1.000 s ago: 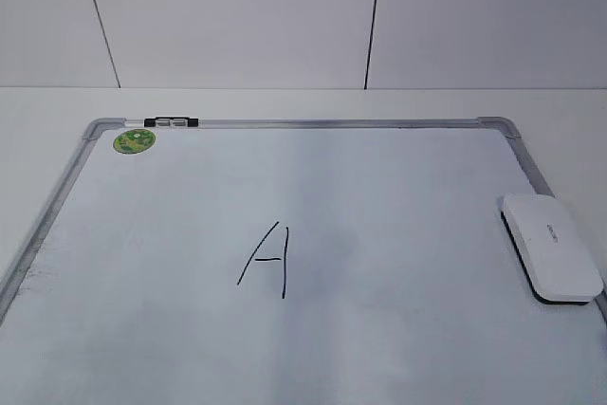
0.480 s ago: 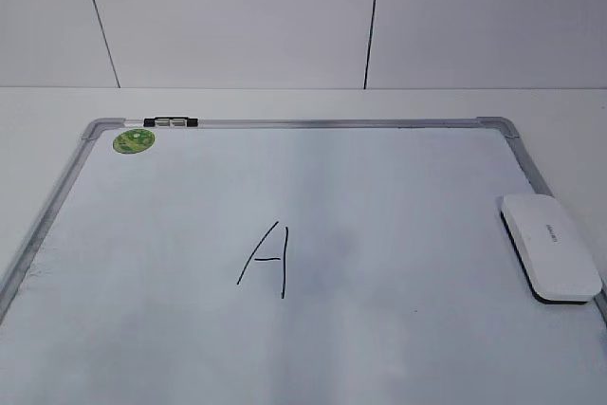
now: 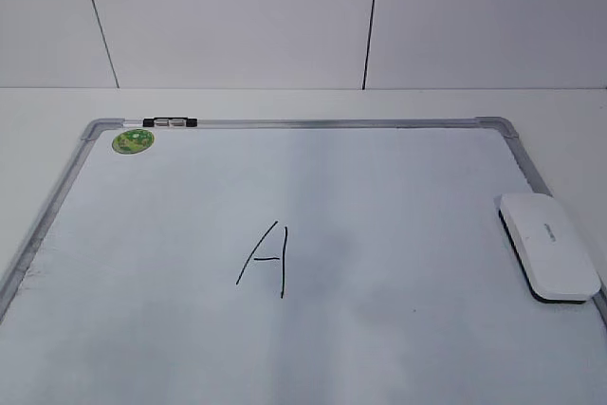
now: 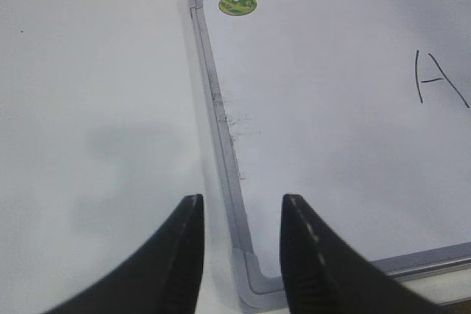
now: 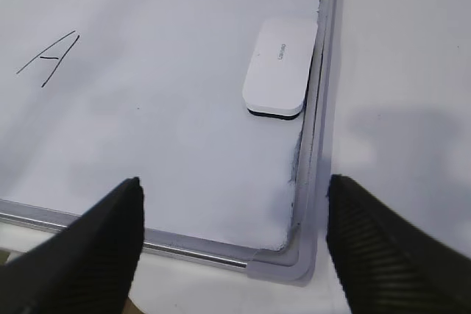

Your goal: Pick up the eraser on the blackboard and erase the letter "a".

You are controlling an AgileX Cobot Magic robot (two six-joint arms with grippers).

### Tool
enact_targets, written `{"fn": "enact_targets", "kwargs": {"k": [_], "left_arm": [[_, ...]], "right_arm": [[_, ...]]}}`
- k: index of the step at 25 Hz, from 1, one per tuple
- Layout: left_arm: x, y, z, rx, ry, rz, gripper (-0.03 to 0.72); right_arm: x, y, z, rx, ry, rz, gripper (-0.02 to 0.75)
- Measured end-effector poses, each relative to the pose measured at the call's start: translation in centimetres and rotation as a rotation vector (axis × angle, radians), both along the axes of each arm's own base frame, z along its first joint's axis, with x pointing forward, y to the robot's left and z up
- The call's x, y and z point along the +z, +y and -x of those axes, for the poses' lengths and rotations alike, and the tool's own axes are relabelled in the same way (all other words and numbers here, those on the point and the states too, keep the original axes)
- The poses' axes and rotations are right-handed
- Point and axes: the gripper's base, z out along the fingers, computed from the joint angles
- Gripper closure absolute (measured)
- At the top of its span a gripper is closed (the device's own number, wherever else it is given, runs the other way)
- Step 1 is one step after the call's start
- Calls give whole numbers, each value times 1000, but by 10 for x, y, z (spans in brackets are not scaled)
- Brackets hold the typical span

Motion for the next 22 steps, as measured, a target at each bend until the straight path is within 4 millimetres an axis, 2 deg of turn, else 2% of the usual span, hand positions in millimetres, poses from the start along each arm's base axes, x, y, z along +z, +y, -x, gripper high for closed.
{"fn": "enact_targets", "kwargs": {"k": [10,22], "left_arm": [[0,0,0,12,0,-2,444],[0,0,-1,97,0,-2,450]], "right_arm": [[0,0,1,-6,-4,-1,146],[0,1,1,-156,-4,1,146]]}}
